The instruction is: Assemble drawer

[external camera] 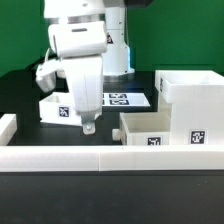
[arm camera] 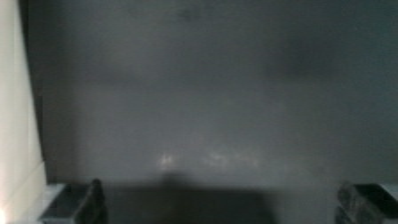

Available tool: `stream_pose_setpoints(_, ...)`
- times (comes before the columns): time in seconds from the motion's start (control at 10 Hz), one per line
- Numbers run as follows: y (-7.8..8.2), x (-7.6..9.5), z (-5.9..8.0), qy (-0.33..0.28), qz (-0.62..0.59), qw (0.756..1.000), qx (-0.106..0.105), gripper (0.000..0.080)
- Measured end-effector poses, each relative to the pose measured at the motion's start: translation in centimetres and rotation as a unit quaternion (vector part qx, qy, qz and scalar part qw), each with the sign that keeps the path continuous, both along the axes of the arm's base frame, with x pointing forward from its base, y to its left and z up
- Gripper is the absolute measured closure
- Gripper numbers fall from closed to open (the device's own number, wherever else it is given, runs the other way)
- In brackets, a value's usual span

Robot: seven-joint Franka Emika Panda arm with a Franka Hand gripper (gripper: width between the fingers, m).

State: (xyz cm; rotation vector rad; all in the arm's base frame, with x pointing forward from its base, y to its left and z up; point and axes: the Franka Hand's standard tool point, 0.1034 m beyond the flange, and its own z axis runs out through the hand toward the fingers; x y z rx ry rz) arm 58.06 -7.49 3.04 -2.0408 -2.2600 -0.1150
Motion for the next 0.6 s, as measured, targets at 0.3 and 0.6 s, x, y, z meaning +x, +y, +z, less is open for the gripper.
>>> stream_pose_setpoints(0.3, 2.0, 0.2, -0.6, 0.006, -0.004, 1.000, 0.015, 0.0151)
stream_pose_setpoints(0.6, 3.1, 0.6, -0.5, 0.005, -0.006, 1.000, 0.019, 0.0151)
